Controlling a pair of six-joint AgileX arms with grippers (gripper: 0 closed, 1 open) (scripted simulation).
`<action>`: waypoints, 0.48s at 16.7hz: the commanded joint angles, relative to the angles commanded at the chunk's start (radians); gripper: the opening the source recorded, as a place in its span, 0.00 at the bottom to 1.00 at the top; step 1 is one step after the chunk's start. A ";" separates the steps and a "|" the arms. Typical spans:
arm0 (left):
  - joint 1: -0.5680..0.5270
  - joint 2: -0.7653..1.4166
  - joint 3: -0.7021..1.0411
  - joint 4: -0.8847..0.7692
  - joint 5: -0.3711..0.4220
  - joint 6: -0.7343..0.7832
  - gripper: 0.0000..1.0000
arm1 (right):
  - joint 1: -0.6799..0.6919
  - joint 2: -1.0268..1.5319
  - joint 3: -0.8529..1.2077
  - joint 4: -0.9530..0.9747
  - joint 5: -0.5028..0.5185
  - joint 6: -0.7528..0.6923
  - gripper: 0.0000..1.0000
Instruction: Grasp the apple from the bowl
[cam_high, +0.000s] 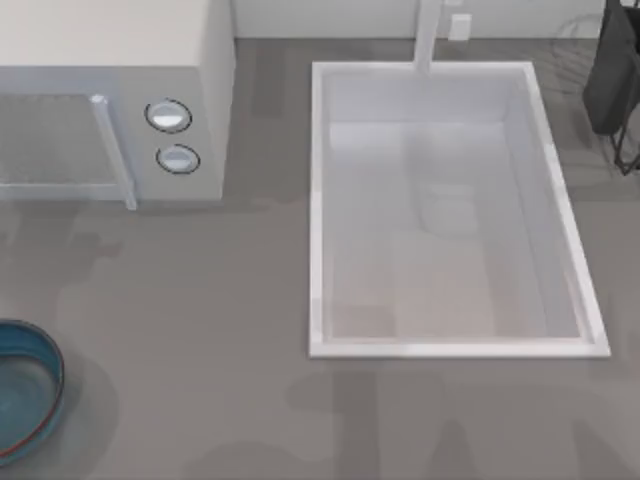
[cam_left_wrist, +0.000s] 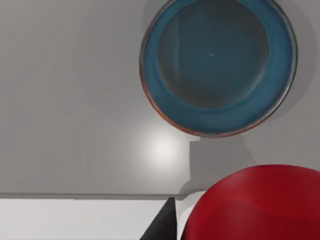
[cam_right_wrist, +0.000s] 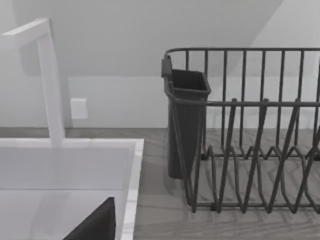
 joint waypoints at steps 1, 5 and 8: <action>-0.012 0.006 -0.003 0.007 0.000 -0.012 0.00 | 0.000 0.000 0.000 0.000 0.000 0.000 1.00; -0.163 0.062 -0.045 0.091 0.003 -0.163 0.00 | 0.000 0.000 0.000 0.000 0.000 0.000 1.00; -0.365 0.114 -0.101 0.193 0.006 -0.363 0.00 | 0.000 0.000 0.000 0.000 0.000 0.000 1.00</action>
